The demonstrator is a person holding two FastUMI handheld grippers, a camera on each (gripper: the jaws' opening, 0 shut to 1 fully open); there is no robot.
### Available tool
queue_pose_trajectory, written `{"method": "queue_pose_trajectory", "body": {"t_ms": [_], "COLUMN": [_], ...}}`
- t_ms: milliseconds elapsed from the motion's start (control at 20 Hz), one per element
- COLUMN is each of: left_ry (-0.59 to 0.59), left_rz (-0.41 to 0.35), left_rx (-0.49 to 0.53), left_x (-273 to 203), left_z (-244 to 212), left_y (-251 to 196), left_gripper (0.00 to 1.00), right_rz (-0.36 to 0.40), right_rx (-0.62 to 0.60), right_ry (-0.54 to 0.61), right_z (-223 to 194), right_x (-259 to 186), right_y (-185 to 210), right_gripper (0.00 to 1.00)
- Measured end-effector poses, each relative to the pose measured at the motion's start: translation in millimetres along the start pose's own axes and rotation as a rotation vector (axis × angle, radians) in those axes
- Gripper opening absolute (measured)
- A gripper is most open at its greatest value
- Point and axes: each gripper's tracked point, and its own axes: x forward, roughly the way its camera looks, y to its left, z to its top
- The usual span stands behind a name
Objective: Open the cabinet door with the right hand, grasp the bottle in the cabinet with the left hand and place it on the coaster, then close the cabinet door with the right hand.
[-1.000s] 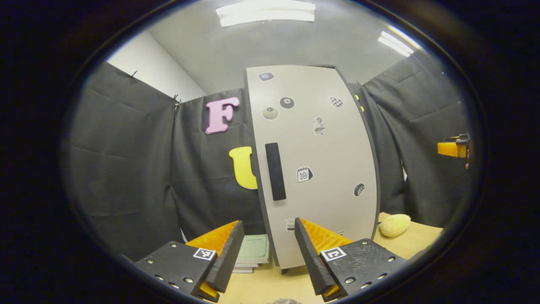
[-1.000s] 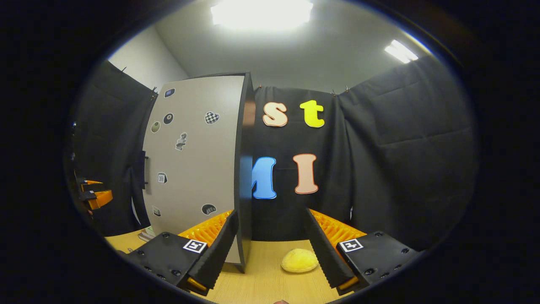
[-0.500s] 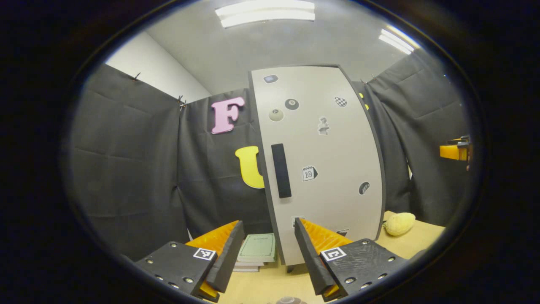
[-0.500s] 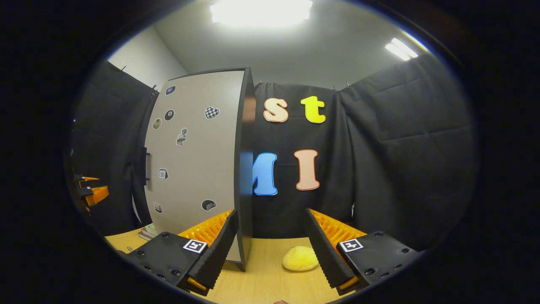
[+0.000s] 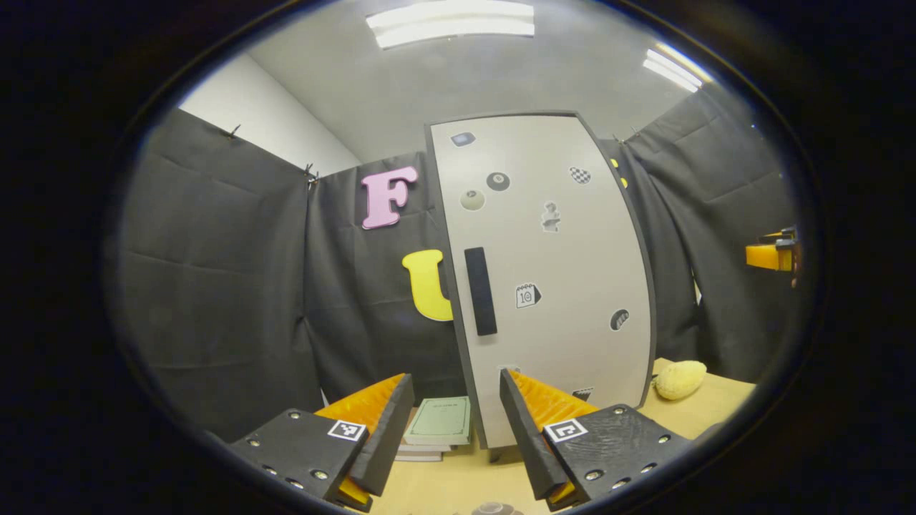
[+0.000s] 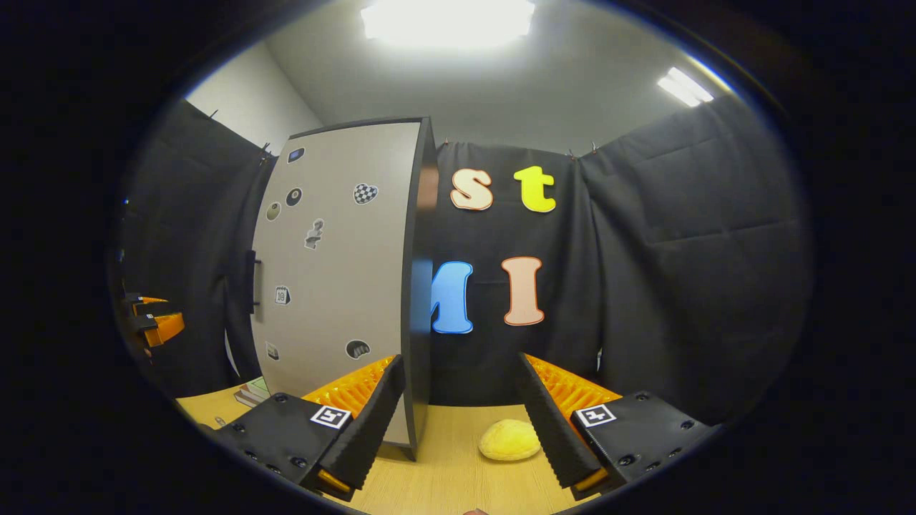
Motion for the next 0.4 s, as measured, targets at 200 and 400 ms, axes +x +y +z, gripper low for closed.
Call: {"method": "queue_pose_trajectory", "body": {"t_ms": [200,400], "left_ry": [-0.005,-0.008], "left_rz": [0.0,0.001], "left_rx": [0.002,0.003], "left_x": [-2.2,-2.9], "left_z": [1.6,3.0], "left_y": [3.4,7.7], "left_gripper": [0.75,0.72], "right_rz": [0.006,0.004], "right_rx": [0.0,-0.007], "right_ry": [0.015,0.01], "right_z": [-1.6,1.7], "right_x": [-4.5,-7.7], "right_y": [1.4,1.9], "right_gripper": [0.93,0.98]}}
